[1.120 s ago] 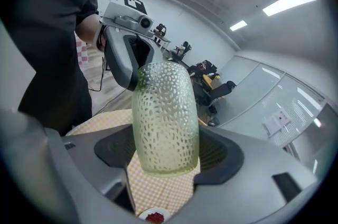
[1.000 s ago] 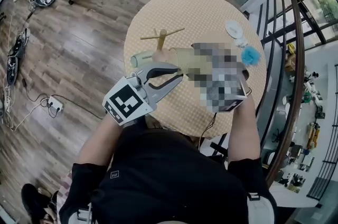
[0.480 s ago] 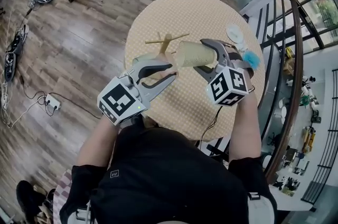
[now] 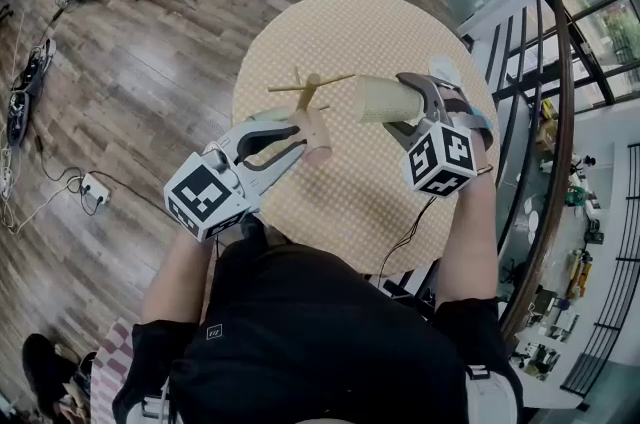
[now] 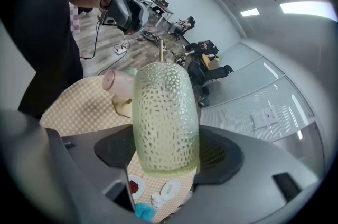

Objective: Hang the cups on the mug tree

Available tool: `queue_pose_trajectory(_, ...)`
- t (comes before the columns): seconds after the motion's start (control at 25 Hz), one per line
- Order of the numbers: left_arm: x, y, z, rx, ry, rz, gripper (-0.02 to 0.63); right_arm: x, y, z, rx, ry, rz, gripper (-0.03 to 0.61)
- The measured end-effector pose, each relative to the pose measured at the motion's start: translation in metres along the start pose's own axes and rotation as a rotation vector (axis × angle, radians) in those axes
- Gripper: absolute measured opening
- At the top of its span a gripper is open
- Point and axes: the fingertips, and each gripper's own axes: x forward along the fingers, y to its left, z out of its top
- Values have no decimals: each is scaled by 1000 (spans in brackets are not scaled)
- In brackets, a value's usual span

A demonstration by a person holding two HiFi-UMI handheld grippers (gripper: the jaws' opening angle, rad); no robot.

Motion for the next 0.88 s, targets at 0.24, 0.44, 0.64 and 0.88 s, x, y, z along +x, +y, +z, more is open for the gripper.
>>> queue_pose_trajectory(0.24, -6, 13, 2, -27, -25, 59, 72, 17, -11, -10, -43, 49, -11, 341)
queue_pose_trajectory(0.44, -7, 14, -4, -48, -22, 62, 72, 34, -16, -6, -115, 69, -16, 341)
queue_pose_trajectory(0.64, -14, 18, -10, -66, -21, 81, 72, 49, -12, 7, -183, 64, -1, 341)
queue_pose_trajectory(0.88, -22, 22, -17, -85, -21, 107, 72, 61, -7, 20, -225, 43, 16, 341)
